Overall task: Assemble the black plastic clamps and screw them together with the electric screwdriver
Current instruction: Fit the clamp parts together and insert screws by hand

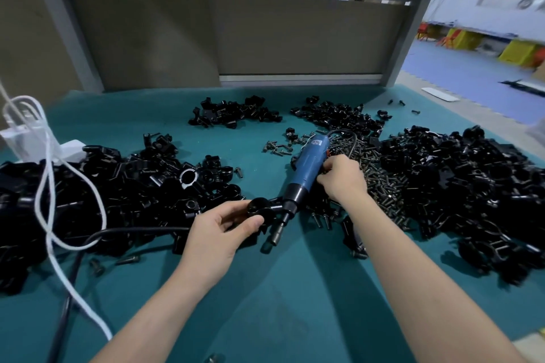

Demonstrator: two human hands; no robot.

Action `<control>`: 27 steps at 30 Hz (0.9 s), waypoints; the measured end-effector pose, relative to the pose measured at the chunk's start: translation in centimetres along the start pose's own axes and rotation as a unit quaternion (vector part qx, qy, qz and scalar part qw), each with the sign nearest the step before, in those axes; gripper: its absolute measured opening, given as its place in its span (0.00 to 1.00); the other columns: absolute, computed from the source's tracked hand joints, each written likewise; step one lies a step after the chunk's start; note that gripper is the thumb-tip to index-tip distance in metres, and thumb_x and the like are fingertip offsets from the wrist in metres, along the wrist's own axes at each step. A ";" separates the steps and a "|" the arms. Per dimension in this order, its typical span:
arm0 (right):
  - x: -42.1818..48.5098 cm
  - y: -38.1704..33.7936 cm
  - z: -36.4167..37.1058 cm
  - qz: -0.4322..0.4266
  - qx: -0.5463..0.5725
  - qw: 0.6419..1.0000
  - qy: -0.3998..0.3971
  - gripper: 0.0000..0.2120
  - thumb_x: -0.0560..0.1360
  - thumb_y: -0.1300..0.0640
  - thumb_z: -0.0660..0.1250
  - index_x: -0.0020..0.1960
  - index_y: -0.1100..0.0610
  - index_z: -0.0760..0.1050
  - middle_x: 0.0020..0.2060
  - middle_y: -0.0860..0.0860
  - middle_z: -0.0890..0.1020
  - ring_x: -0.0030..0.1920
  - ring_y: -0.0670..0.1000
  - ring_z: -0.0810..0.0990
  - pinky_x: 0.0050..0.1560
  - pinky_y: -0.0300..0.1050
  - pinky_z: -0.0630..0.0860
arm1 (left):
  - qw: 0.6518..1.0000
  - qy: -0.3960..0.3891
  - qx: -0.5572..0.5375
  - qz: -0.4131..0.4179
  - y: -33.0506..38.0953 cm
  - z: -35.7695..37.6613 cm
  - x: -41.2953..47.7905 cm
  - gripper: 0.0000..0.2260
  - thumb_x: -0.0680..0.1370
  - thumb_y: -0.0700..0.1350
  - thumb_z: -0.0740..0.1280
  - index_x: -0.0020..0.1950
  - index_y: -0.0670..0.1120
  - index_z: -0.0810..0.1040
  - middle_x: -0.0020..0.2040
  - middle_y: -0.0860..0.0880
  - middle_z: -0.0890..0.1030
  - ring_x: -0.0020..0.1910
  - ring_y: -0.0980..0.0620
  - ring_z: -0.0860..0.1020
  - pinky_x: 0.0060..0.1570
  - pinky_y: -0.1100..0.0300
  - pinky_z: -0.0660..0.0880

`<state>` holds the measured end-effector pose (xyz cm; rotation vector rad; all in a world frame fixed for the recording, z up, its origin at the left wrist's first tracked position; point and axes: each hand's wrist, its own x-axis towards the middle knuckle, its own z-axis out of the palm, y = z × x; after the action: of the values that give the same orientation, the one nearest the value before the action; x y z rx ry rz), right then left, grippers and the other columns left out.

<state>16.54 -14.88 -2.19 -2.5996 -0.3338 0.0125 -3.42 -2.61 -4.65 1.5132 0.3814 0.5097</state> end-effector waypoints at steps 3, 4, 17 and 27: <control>-0.1 0.9 -0.7 -0.019 0.144 0.989 0.027 0.13 0.76 0.63 0.65 0.59 0.57 0.78 0.35 0.51 0.78 0.32 0.49 0.74 0.34 0.42 0.72 | 1.000 -0.003 0.009 0.004 -0.1 -0.1 0.0 0.12 0.72 0.37 0.73 0.46 0.55 0.83 0.44 0.57 0.85 0.44 0.58 0.83 0.42 0.73 0.75; -0.3 0.9 -1.1 -0.025 0.193 0.980 0.049 0.13 0.76 0.64 0.64 0.59 0.57 0.79 0.32 0.49 0.76 0.28 0.46 0.70 0.30 0.40 0.69 | 1.000 -0.004 0.012 0.005 -0.1 -0.2 -0.1 0.12 0.72 0.37 0.74 0.46 0.55 0.83 0.44 0.57 0.85 0.44 0.58 0.83 0.42 0.73 0.75; -9.6 -4.6 -2.8 -0.242 0.336 0.899 -0.141 0.09 0.72 0.68 0.71 0.44 0.54 0.80 0.35 0.47 0.81 0.37 0.44 0.79 0.43 0.35 0.76 | 1.000 -0.011 0.015 0.017 -0.5 -0.2 0.3 0.11 0.71 0.37 0.74 0.45 0.54 0.83 0.43 0.56 0.86 0.44 0.61 0.82 0.45 0.71 0.75; -8.6 -1.9 -2.3 -0.187 0.295 0.937 -0.023 0.08 0.71 0.63 0.74 0.40 0.51 0.79 0.32 0.44 0.82 0.34 0.41 0.79 0.41 0.35 0.77 | 0.999 0.006 0.026 0.019 -0.3 -0.5 0.0 0.12 0.71 0.36 0.74 0.45 0.55 0.82 0.43 0.59 0.85 0.43 0.62 0.82 0.42 0.74 0.74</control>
<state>7.94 -16.46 0.24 -1.9147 -0.7156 0.0345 -3.63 -2.18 -4.94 1.5713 0.3774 0.5428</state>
